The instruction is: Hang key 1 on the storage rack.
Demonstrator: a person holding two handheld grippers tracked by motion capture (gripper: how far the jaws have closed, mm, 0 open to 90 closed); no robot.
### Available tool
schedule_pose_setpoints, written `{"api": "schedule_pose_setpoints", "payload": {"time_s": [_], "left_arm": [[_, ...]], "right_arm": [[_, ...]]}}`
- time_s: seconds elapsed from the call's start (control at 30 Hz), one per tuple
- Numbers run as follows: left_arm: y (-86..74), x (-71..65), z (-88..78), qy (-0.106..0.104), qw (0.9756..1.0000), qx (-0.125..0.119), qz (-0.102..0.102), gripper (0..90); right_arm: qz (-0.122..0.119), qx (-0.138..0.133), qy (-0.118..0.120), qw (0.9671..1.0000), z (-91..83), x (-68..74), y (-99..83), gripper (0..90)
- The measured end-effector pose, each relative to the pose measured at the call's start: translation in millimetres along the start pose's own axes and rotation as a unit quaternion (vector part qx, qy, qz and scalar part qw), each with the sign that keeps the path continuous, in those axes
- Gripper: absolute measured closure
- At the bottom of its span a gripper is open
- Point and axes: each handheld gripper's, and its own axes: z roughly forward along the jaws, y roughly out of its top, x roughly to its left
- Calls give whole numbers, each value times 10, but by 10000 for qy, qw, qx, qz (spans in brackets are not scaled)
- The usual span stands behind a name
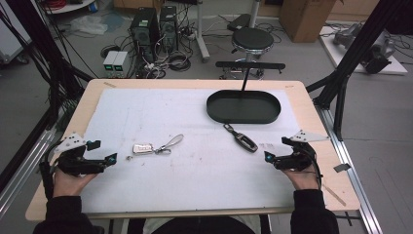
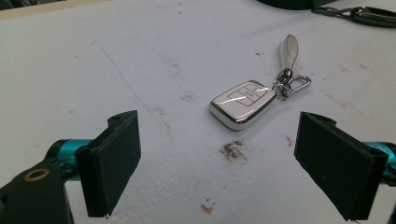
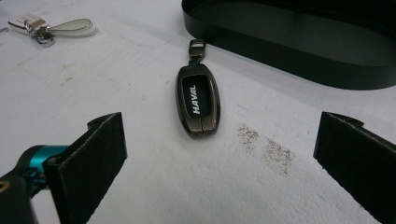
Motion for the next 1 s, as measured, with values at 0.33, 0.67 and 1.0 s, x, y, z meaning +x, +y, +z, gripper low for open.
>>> {"api": "schedule_pose_setpoints", "payload": {"time_s": [0.33,0.67,1.0], "left_arm": [[-10,16,-12,60,10000,43,8,151],[67,2,-20,9,10000,54,50,151],[176,-71,133,26,9977,522,434,151]], "right_arm": [[24,17,-33,10000,1,-3,-5,17],[34,-59,-185,9998,-23,-14,2,16],[14,-48,-206,9998,-11,-7,3,17]]}}
